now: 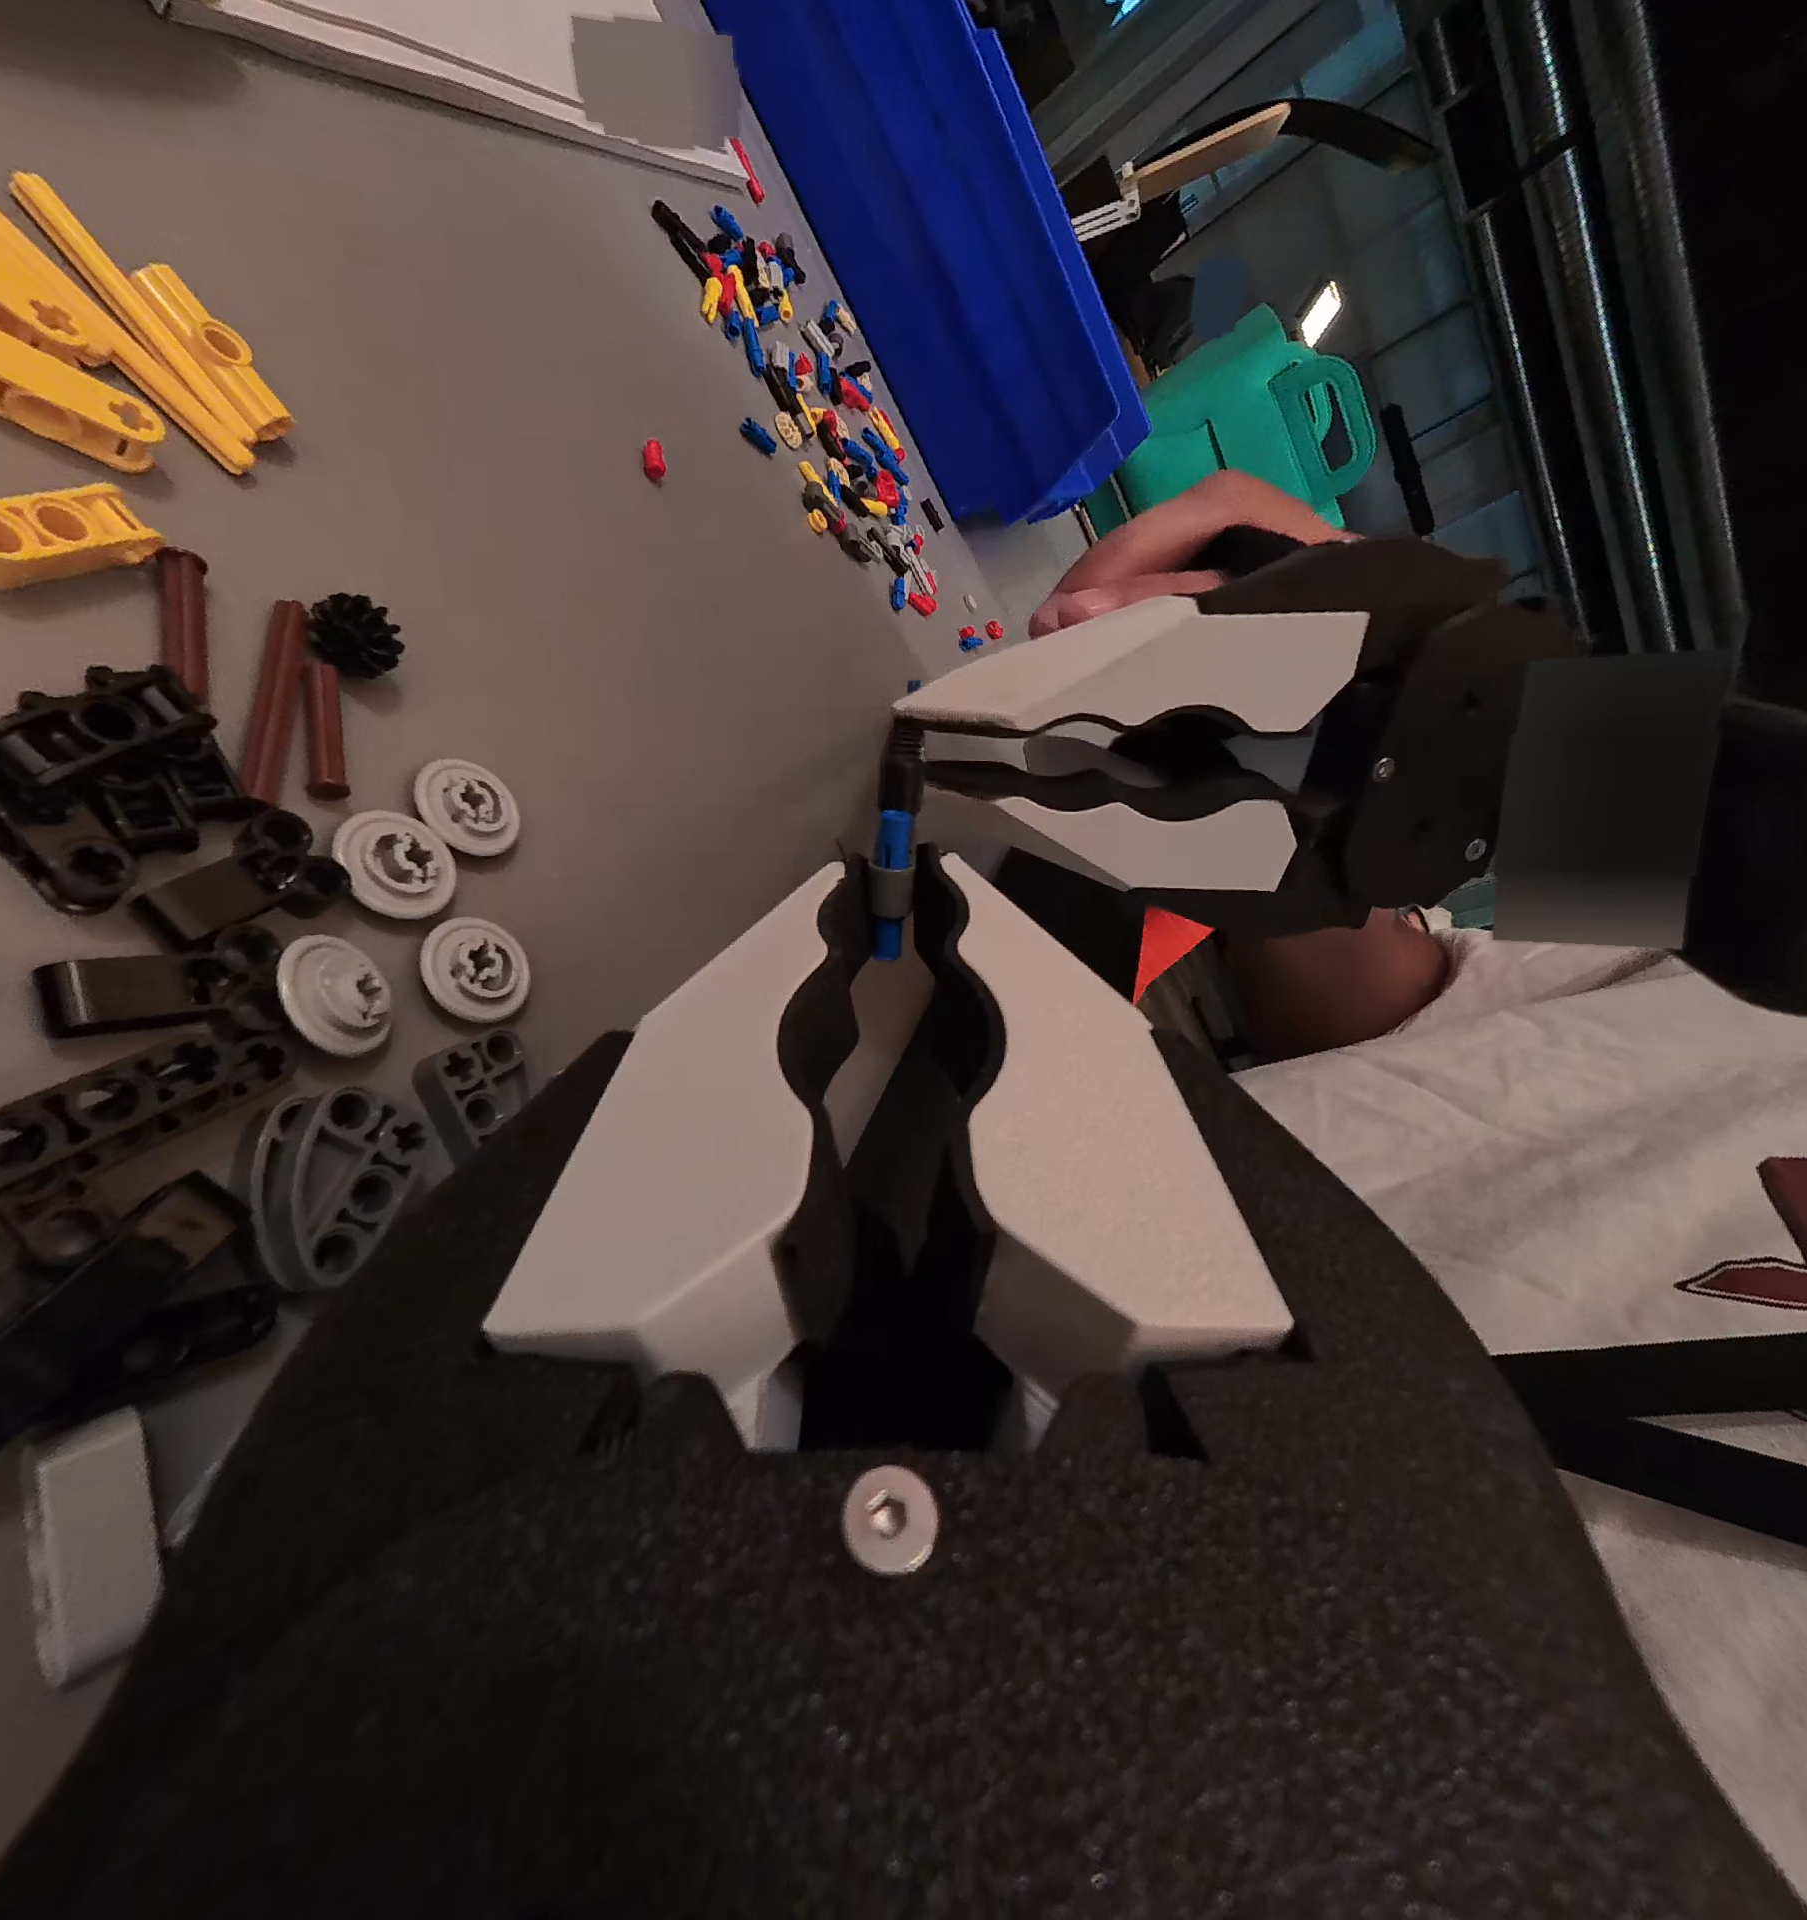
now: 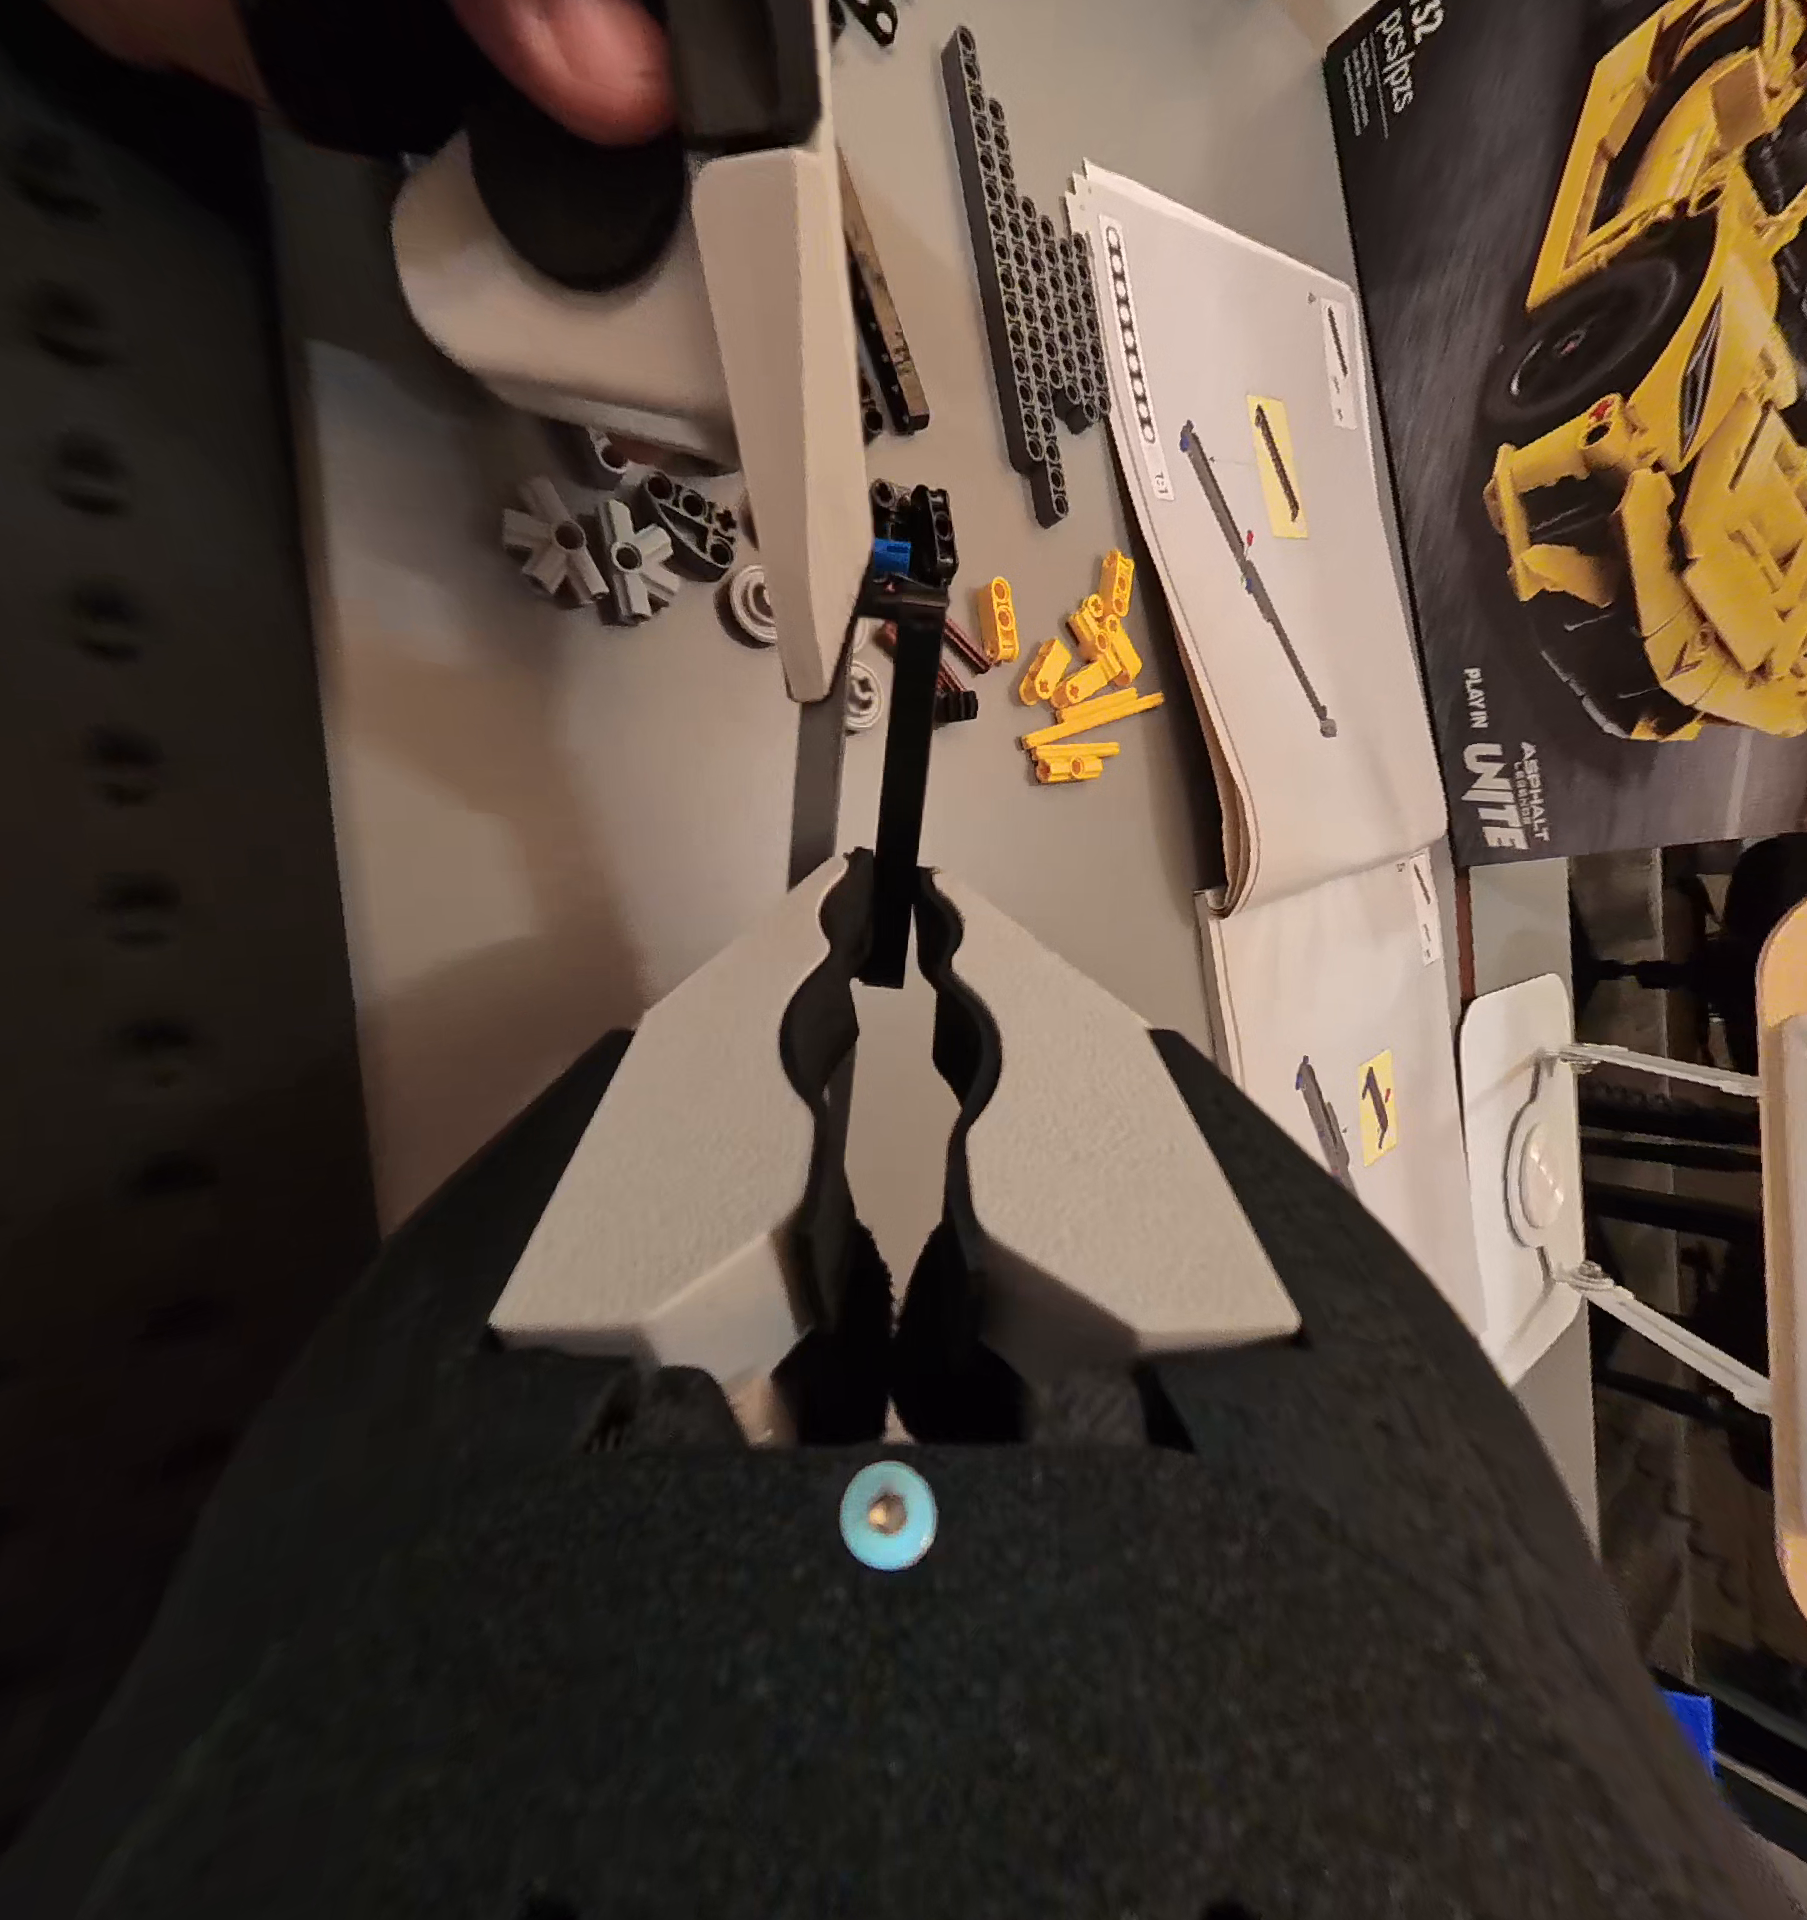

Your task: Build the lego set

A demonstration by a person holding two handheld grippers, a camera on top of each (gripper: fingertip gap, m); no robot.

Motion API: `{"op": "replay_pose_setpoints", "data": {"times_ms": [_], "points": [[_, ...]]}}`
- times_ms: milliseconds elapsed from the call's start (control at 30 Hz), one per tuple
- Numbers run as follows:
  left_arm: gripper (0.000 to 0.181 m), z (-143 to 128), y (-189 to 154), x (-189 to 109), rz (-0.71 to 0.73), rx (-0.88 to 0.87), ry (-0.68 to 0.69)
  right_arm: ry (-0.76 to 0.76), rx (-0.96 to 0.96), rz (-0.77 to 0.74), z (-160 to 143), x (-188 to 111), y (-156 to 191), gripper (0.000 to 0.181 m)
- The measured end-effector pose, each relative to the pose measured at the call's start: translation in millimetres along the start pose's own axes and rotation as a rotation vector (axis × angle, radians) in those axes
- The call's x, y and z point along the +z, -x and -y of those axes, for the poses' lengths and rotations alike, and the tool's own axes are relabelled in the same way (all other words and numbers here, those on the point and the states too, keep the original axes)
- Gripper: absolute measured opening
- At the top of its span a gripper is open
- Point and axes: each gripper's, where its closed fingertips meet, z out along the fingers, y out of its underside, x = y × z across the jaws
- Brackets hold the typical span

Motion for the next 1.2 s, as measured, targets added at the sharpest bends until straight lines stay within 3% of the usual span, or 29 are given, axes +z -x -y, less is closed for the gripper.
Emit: {"op": "replay_pose_setpoints", "data": {"times_ms": [400,700,767,933,1100,1200], "points": [[0.007,-3,-1,3,-0.001,0.015,0.026,-0.060,0.017,0.136,0,-1,15,0.007],[0.005,-5,-1,3,0.010,0.030,0.028,-0.056,0.092,0.140,1,-1,18,0.008],[0.005,-6,-1,4,0.016,0.034,0.036,-0.052,0.095,0.158,-1,-2,22,0.023],[0.005,-9,-2,5,0.012,0.044,0.055,-0.062,0.136,0.226,2,-7,30,0.040],[0.004,-9,-7,4,-0.017,0.050,0.055,-0.102,0.204,0.214,4,-13,21,0.037],[0.005,-10,-21,-1,-0.095,0.119,0.063,-0.221,0.301,0.376,17,-25,31,0.027]]}}
